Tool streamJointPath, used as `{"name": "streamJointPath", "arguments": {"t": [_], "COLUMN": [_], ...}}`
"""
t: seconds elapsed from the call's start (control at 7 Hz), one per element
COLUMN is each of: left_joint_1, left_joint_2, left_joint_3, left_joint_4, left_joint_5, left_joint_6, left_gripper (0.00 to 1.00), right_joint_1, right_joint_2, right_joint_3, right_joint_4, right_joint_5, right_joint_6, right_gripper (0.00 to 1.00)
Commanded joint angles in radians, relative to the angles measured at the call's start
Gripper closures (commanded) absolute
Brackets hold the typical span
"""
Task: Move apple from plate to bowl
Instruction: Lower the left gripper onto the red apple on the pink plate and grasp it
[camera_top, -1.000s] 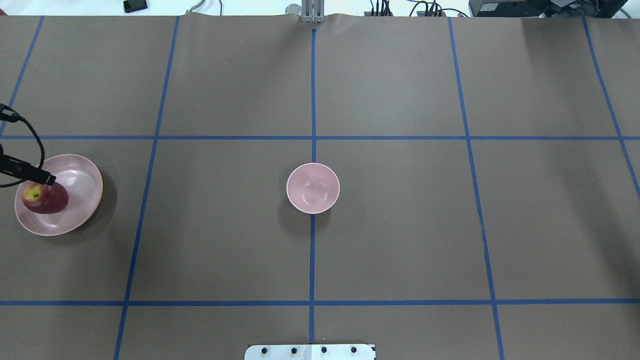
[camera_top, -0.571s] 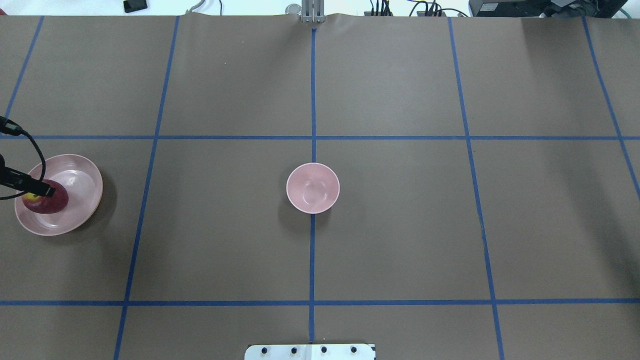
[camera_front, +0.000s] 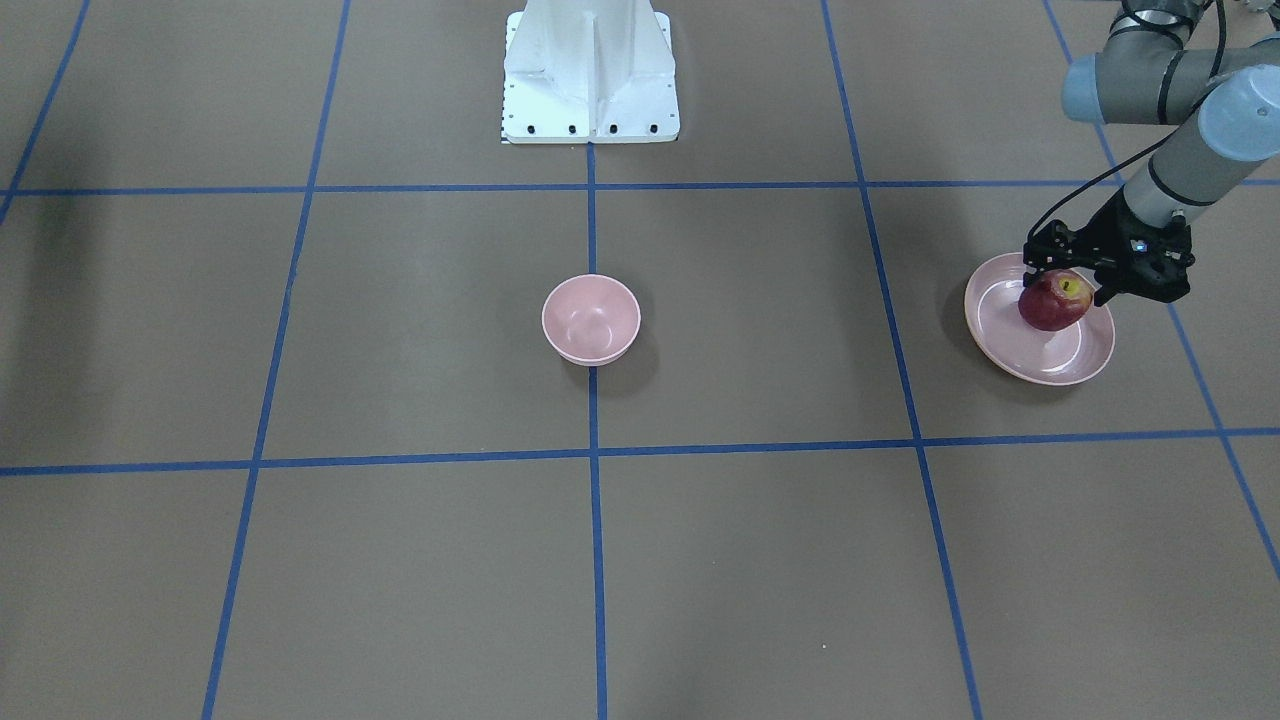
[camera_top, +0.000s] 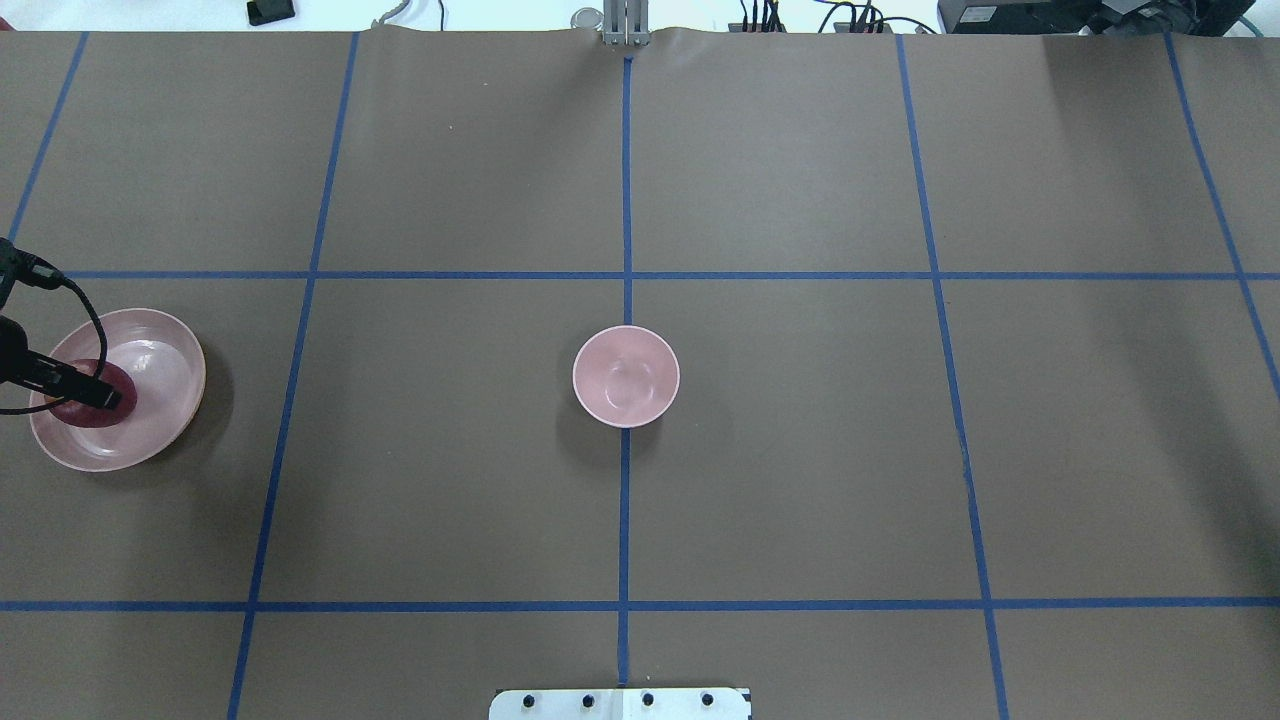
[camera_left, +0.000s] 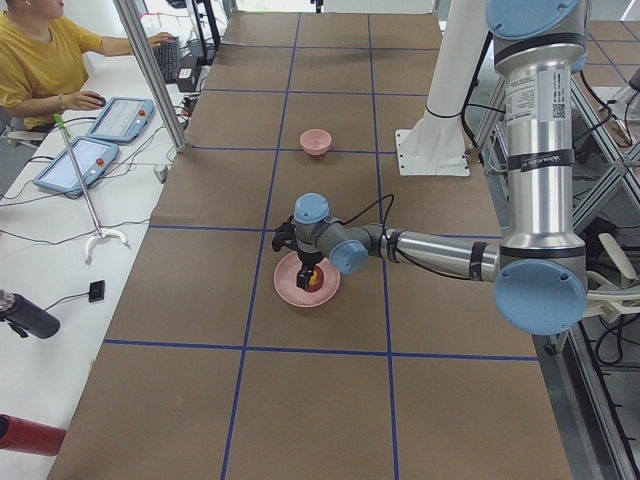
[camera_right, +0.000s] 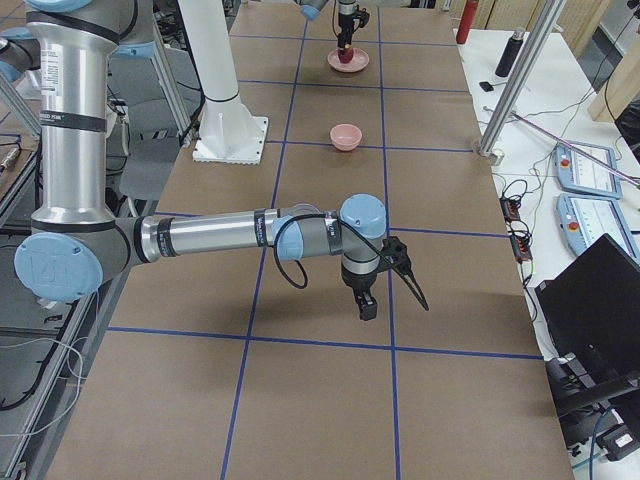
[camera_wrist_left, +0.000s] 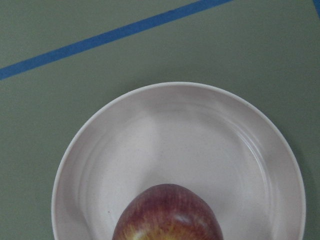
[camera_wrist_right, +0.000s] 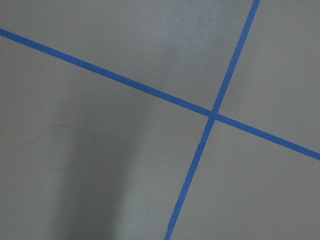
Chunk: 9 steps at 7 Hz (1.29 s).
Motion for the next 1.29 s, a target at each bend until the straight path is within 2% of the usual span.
{"name": "streamJointPath", "arguments": {"t": [0.0,0.29,0.43,0.71,0.86,1.0,1.14], "left_joint_1": [0.011,0.020,0.022,0.020,0.020,0.019,0.019], "left_joint_2": [-0.012,-0.026,-0.027,-0.030,-0.056,-0.119,-0.209], "left_joint_3": [0.031,0.050,0.051,0.038,-0.002,-0.039,-0.115], "left_joint_4": [-0.004,-0.006,-0.006,-0.003,0.031,0.148,0.356], "left_joint_5": [0.000,-0.001,0.000,-0.009,-0.018,-0.026,-0.020], "left_joint_6": [-0.001,-0.002,-0.002,-0.002,-0.004,-0.007,-0.010], "left_gripper": [0.02,0.05,0.26,0.74,0.91,0.92,0.92], "right_joint_1": [0.000,0.000,0.000,0.000,0.000,0.000,0.000], "right_joint_2": [0.000,0.000,0.000,0.000,0.000,-0.001,-0.001], "right_joint_3": [-0.001,-0.002,-0.002,-0.002,-0.002,-0.002,-0.004], "right_joint_4": [0.000,0.000,0.000,0.000,0.000,0.000,0.000], "right_joint_5": [-0.005,-0.005,-0.005,-0.004,-0.004,-0.004,-0.004], "right_joint_6": [0.000,0.000,0.000,0.000,0.000,0.000,0.000], "right_gripper": [0.00,0.00,0.00,0.00,0.00,0.00,0.00]}}
